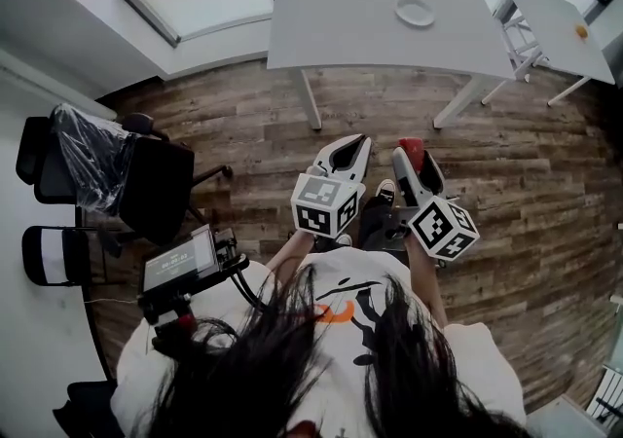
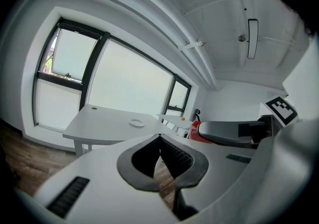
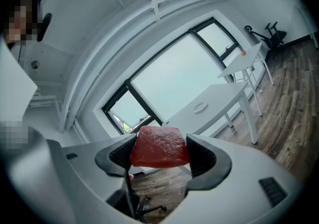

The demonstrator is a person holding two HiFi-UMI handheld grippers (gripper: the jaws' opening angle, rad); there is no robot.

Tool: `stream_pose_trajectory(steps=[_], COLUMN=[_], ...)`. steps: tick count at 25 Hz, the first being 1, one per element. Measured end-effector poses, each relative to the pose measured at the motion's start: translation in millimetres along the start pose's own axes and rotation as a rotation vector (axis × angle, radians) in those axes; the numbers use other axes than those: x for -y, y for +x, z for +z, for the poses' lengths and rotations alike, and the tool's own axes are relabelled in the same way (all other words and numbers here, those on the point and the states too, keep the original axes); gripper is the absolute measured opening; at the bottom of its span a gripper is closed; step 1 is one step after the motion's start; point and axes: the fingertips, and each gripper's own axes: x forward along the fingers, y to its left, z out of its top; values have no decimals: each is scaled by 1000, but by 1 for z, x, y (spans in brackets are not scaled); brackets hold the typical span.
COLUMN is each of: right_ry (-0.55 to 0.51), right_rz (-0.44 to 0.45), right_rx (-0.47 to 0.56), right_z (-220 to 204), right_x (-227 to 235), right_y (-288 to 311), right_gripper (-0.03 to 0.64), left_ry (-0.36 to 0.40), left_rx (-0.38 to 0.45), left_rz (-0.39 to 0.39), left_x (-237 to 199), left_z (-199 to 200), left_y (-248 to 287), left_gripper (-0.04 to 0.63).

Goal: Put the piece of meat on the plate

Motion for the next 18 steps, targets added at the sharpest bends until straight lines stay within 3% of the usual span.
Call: stream_pose_trajectory(steps=[7, 18], right_ry=[-26, -33], right_rz=[33, 77], right_rx=[10, -41], right_z=[18, 114], right_x=[-1, 76], right_y=[17, 114], right_gripper=[314, 314], left_ry=[12, 20], left_rx=[32, 24], left_rz=[21, 59], left_x=[-7, -6], left_z=[16, 62], left_y=[13, 160], left_gripper=[6, 6])
